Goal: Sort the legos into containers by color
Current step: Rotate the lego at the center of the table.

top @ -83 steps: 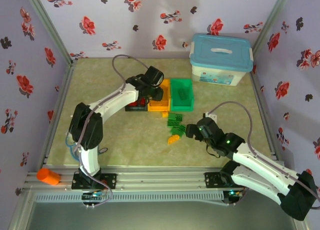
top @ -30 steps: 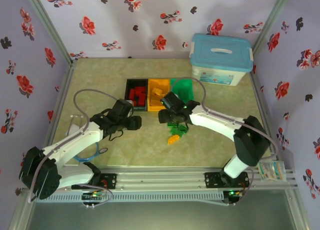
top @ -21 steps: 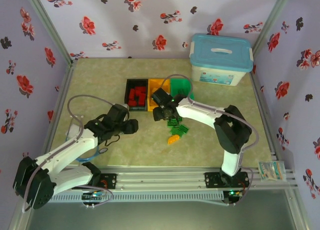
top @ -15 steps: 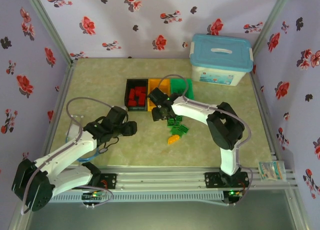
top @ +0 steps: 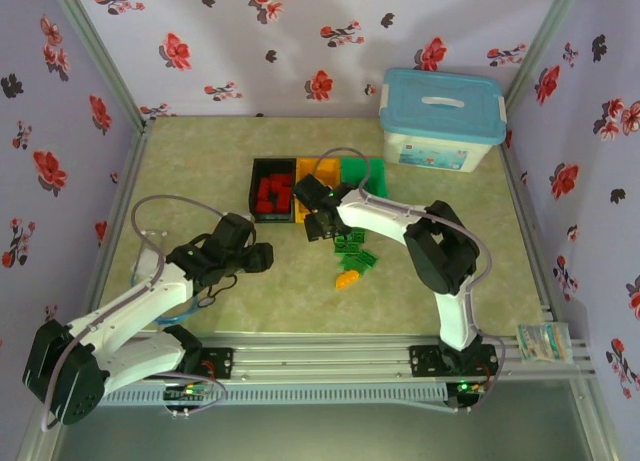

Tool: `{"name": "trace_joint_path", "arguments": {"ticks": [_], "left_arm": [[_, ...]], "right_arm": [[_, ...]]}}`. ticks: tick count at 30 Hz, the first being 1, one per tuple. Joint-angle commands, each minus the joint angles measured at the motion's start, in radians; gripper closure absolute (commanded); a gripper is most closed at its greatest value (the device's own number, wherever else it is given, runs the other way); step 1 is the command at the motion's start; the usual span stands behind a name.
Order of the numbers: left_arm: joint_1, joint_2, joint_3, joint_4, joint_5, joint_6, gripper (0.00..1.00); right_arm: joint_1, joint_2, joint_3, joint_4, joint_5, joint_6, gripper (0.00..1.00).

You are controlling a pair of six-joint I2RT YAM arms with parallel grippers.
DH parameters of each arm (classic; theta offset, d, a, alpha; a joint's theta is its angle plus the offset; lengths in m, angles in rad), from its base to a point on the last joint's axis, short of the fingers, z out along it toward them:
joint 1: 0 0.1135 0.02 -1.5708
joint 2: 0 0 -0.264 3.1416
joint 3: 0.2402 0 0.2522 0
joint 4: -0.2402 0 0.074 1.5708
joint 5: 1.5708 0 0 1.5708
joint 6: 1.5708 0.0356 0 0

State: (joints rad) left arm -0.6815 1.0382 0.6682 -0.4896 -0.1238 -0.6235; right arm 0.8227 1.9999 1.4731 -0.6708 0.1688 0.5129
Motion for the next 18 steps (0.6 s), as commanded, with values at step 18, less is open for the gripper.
{"name": "trace_joint_path", "arguments": {"ticks": [18], "left_arm": [[-0.001,-0.006,-0.001,0.009,-0.026,-0.007,0.35]], "right_arm": [[0.06,-0.075,-0.03,0.03,-0.053,-0.073,0.44]]}}
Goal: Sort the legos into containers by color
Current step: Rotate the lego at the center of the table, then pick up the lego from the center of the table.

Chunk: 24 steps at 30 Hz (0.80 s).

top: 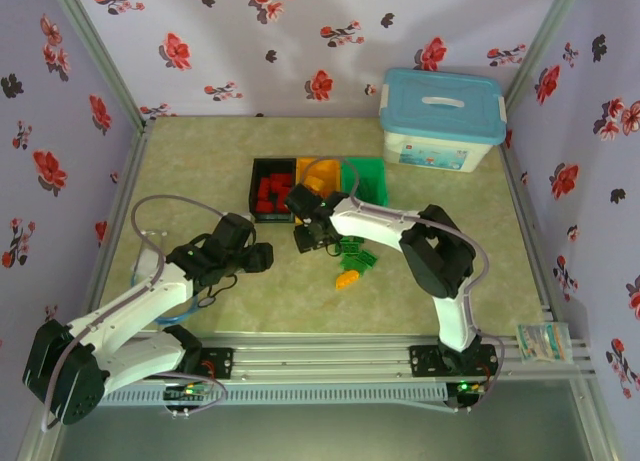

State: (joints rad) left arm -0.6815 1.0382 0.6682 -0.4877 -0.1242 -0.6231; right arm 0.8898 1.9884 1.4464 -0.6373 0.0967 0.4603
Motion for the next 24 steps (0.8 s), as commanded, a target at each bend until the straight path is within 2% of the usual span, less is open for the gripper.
{"name": "trace_joint_path", "arguments": {"ticks": [1,6,13,24], "left_arm": [[0.0,-0.007,0.001,0.008,-0.026,-0.006,0.35],[-0.001,-0.007,0.005,0.008,-0.026,-0.003,0.35],[-0.001,-0.006,-0.004,0.007,-0.026,0.001,0.35],[-0.001,-0.008,-0.019,0.014,-0.027,-0.005,0.35]], "right_arm": [[-0.01,-0.067,0.006,-0.016,0.041,-0.019,0.44],[-0.014,-0.048,0.053,-0.067,0.115,-0.024,0.43],[-0.026,0.011,0.078,-0.084,0.119,-0.031,0.42],[-0.033,0.095,0.131,-0.115,0.148,-0.055,0.48]]}}
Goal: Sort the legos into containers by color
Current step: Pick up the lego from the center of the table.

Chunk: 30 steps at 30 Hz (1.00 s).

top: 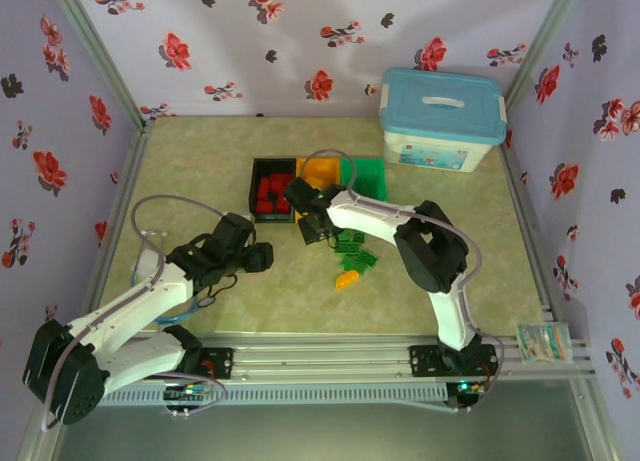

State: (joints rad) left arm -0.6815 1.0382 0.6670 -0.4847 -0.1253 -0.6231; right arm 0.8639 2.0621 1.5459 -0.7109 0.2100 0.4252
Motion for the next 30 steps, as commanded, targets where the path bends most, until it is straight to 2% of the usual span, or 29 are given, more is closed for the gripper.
{"name": "trace_joint_path", "arguments": {"ticks": [1,12,21,30], "left_arm": [[-0.001,-0.007,-0.02,0.012,-0.027,-0.006,0.35],[0.0,-0.003,-0.024,0.018,-0.029,-0.005,0.35],[0.0,-0.012,-0.022,0.007,-0.03,-0.007,0.35],[-0.001,-0.024,-0.026,0.001,-0.033,-0.008,0.35]], "right_arm": [[-0.006,0.027,0.033,-0.045,0.036,-0.02,0.49],[-0.003,0.054,0.022,-0.048,0.03,-0.022,0.61],[0.022,0.024,0.032,-0.07,0.031,-0.019,0.81],[0.016,-0.163,0.039,-0.074,0.041,-0.019,0.83]]}}
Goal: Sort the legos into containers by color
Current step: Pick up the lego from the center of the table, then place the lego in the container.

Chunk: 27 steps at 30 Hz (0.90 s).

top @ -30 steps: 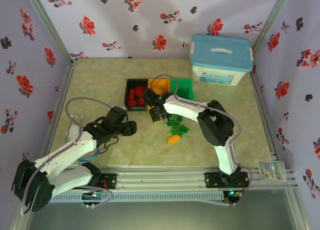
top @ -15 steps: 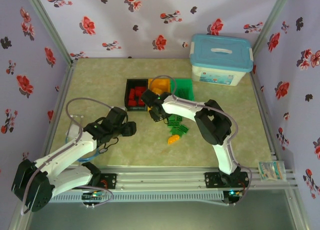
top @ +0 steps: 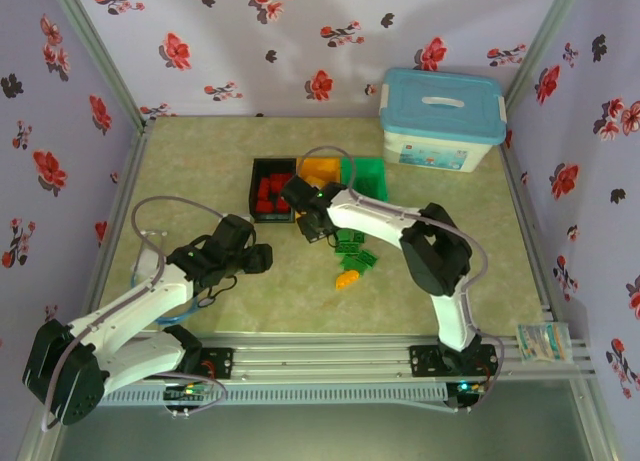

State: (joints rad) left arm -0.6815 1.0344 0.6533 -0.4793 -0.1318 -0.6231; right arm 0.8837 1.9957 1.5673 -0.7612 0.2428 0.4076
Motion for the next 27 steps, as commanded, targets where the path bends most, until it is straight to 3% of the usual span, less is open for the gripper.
{"name": "trace_joint_path", "arguments": {"ticks": [1,10,22,25,27], "left_arm": [[-0.001,-0.02,-0.013,-0.004,-0.028,-0.008,0.35],[0.0,-0.036,-0.023,-0.008,-0.031,-0.007,0.35],[-0.002,-0.081,-0.018,-0.043,-0.027,-0.016,0.35],[-0.005,-0.098,-0.018,-0.053,-0.023,-0.024,0.35],[-0.011,-0.109,-0.02,-0.055,-0.023,-0.029,0.35]], "right_arm": [[-0.009,-0.118,0.015,-0.018,0.003,-0.002,0.83],[-0.056,-0.181,0.013,0.012,-0.043,0.008,0.83],[-0.118,-0.052,0.194,-0.034,-0.085,-0.016,0.81],[-0.131,0.005,0.256,-0.042,-0.089,-0.024,0.79],[-0.147,0.05,0.308,-0.055,-0.105,-0.023,0.7]]}}
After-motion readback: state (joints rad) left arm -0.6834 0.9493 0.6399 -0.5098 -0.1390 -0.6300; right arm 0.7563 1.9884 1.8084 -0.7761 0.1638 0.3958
